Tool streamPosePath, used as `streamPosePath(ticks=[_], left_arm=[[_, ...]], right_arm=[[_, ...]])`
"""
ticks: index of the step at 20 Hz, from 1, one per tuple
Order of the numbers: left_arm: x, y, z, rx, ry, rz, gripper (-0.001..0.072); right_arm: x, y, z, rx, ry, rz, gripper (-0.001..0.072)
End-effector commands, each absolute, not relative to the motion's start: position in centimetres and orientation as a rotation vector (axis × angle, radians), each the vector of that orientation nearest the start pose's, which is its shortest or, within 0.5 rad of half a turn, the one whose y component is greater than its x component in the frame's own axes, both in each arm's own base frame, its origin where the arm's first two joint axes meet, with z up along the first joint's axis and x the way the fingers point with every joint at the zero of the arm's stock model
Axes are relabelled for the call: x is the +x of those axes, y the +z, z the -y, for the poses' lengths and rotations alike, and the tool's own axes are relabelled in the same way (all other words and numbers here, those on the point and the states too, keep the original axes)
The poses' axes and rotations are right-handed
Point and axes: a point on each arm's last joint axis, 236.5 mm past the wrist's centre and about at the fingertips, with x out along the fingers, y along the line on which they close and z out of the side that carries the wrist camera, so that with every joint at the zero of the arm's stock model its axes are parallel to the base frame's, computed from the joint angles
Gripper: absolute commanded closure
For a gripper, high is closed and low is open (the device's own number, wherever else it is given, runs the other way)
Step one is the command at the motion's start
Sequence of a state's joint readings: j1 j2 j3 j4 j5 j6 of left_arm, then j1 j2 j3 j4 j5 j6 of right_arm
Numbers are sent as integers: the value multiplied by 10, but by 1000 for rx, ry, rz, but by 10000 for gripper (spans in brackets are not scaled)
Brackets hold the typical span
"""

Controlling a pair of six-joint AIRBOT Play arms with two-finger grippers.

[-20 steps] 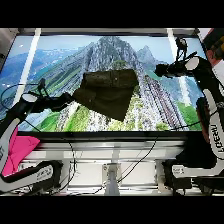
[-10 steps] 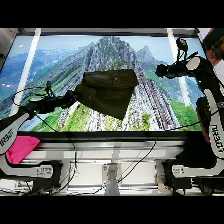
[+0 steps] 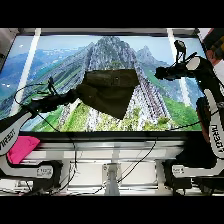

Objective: Fold the clothes and pants, and hang the long-sleeved shirts on hangers.

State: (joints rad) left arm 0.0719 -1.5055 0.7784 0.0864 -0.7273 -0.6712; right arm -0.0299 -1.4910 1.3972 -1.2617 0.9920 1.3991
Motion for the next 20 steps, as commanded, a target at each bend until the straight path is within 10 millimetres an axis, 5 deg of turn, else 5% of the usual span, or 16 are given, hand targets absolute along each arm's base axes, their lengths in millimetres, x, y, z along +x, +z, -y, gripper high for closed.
streamPosePath(ticks=[1,4,5,8,10,14,17,20], left_arm=[[435,-11,144,-776,-531,-830,670],[426,61,153,-713,-583,-699,672],[420,70,149,-670,-537,-700,673],[386,32,112,-492,-268,-908,671],[355,-7,89,-423,-121,-1088,670],[310,-46,100,-375,-135,-1287,669],[301,-61,103,-355,-136,-1331,669],[300,-71,102,-351,-127,-1359,669]], right_arm=[[453,18,-52,80,292,-1180,335],[426,11,-58,51,365,-1283,335],[420,11,-60,36,394,-1302,334],[404,11,-76,72,473,-1345,335],[389,11,-109,198,598,-1358,334],[326,-11,-162,430,790,-1514,334],[278,-39,-183,463,828,-1652,324],[251,-51,-199,429,860,-1719,319]])
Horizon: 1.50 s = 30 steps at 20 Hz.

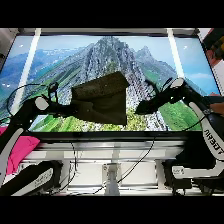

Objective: Fold the clothes and pants, and hang the long-sleeved shirts on hangers.

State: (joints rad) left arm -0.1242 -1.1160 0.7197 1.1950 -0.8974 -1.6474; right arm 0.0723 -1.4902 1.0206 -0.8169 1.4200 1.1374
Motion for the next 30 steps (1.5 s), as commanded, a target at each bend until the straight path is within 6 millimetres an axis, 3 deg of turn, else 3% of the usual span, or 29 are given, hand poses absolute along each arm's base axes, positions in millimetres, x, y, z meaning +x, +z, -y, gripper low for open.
streamPosePath(ticks=[1,3,6,11,15,17,18,25,30], left_arm=[[300,-74,102,-352,-125,-1364,669],[299,-78,102,-344,-128,-1374,668],[299,-78,102,-328,-141,-1371,668],[301,-78,101,-326,-142,-1365,668],[307,-76,102,-336,-141,-1337,668],[309,-76,102,-336,-140,-1331,668],[310,-76,102,-337,-139,-1325,669],[315,-74,101,-339,-136,-1301,669],[316,-74,101,-339,-136,-1300,669]], right_arm=[[248,-53,-204,409,867,-1721,260],[252,-58,-213,398,835,-1707,10],[260,-68,-222,394,755,-1689,26],[251,-76,-230,370,676,-1740,30],[268,-89,-228,405,525,-1708,72],[264,-97,-225,411,493,-1746,159],[262,-99,-225,412,490,-1762,165],[272,-101,-235,503,454,-1747,165],[271,-100,-256,661,456,-1786,165]])
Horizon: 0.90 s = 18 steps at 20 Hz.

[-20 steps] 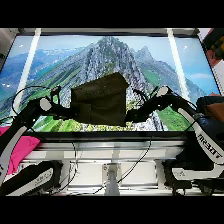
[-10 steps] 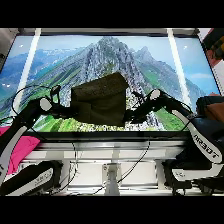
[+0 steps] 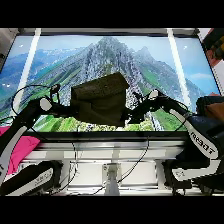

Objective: Fold the clothes and pants, and hang the long-sleeved shirts on hangers.

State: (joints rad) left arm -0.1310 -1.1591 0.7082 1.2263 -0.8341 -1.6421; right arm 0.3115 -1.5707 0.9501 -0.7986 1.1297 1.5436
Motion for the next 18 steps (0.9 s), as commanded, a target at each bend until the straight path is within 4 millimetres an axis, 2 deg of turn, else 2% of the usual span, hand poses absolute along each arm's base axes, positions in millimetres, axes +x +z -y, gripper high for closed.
streamPosePath(ticks=[1,3,5,8,12,14,15,18], left_arm=[[316,-74,101,-339,-136,-1299,669],[316,-74,101,-339,-136,-1299,669],[316,-74,101,-339,-136,-1299,669],[316,-74,101,-339,-136,-1299,669],[316,-74,101,-339,-136,-1298,668],[318,-71,101,-340,-137,-1286,668],[320,-67,101,-341,-139,-1271,668],[331,-44,101,-344,-149,-1177,668]], right_arm=[[271,-102,-258,680,454,-1795,165],[270,-103,-264,724,456,-1811,167],[272,-100,-270,756,488,-1805,267],[281,-85,-286,801,604,-1733,268],[296,-53,-309,842,827,-1565,272],[302,-36,-317,844,919,-1497,352],[302,-29,-319,833,958,-1487,418],[300,-2,-325,792,1078,-1461,697]])
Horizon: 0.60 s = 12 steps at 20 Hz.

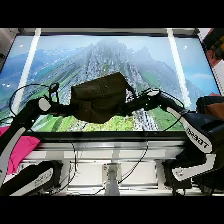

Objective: Fold the clothes and pants, and hang the long-sleeved shirts on hangers.

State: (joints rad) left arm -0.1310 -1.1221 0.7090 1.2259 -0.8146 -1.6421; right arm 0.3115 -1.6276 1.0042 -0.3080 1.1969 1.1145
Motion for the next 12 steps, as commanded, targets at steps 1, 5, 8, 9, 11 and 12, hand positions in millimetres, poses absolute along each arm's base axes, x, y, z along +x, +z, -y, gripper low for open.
streamPosePath(ticks=[1,5,8,9,11,12], left_arm=[[336,-33,100,-346,-153,-1132,667],[361,33,96,-357,-169,-867,667],[377,115,83,-377,-170,-562,668],[381,149,74,-388,-161,-432,668],[374,233,55,-408,-149,-132,668],[362,270,47,-415,-149,2,668]], right_arm=[[304,6,-327,781,1098,-1445,693],[325,40,-333,735,1146,-1334,694],[348,95,-322,691,1185,-1176,694],[361,120,-310,679,1180,-1098,693],[381,171,-281,651,1159,-943,693],[385,197,-266,631,1147,-869,694]])
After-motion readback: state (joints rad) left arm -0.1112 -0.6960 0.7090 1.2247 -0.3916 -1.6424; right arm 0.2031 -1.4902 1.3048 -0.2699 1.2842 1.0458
